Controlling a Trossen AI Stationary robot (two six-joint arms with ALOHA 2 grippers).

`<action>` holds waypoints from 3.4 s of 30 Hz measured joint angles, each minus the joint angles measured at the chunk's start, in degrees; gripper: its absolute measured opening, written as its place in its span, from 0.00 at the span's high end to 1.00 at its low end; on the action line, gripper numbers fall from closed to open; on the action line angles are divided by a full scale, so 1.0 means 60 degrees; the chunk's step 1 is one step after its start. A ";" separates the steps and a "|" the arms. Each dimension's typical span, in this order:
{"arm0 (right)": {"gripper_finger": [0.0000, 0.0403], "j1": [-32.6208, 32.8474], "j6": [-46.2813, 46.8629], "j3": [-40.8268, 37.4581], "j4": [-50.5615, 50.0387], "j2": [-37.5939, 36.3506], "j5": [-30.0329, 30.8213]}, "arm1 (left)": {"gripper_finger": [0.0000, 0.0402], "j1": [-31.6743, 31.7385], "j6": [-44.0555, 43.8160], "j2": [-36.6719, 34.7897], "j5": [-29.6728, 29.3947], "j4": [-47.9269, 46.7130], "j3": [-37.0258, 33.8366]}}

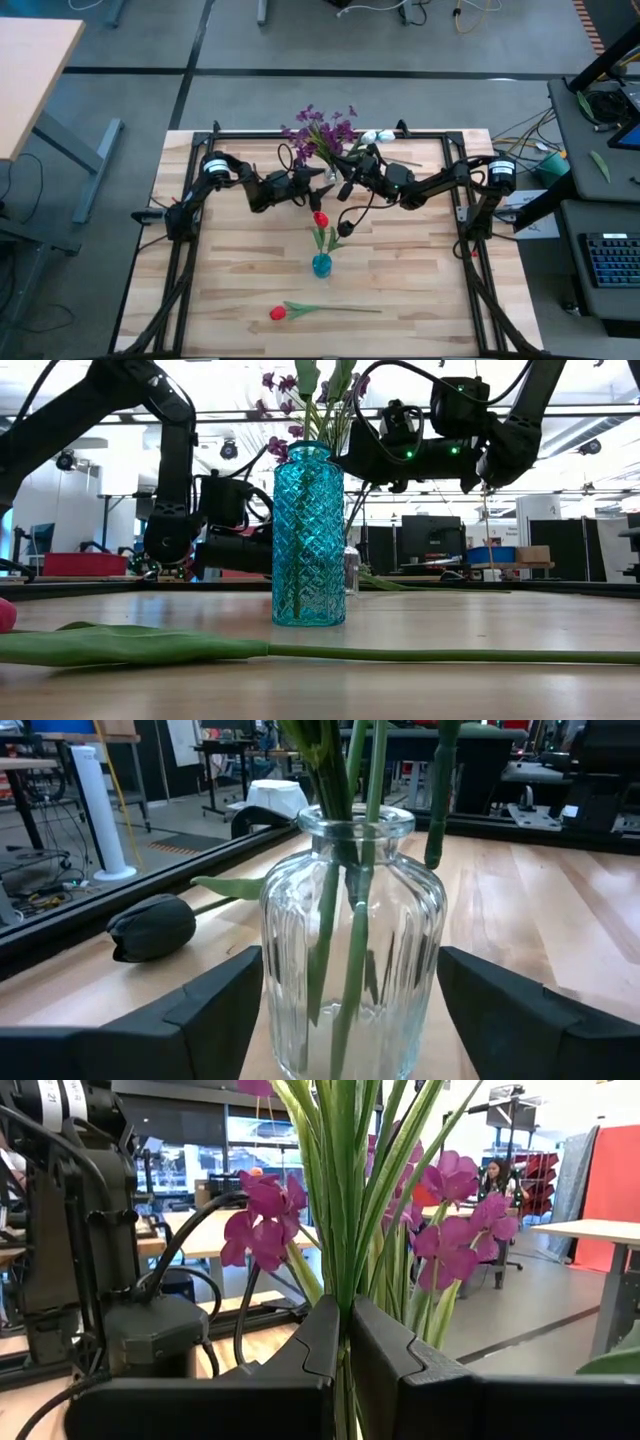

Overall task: Sort flowers into vase by color
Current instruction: Put the violet flowers into the transparent vase, then put the black flower into the blue vase

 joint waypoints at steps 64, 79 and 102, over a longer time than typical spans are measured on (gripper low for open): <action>0.42 0.0567 0.2823 0.0419 -0.9114 -0.3230 0.0640 | 0.30 0.0004 -0.0127 -0.0004 -0.0534 -0.0419 -0.0004; 0.42 0.0718 0.3924 0.0419 -1.1718 -0.4448 0.0383 | 0.30 -0.0018 -0.0690 -0.0017 -0.0734 -0.0429 -0.0011; 0.42 -0.1315 0.6452 0.0419 -1.6782 -0.5000 -0.0661 | 0.15 -0.0147 -0.2123 -0.1370 -0.0433 -0.0732 -0.2213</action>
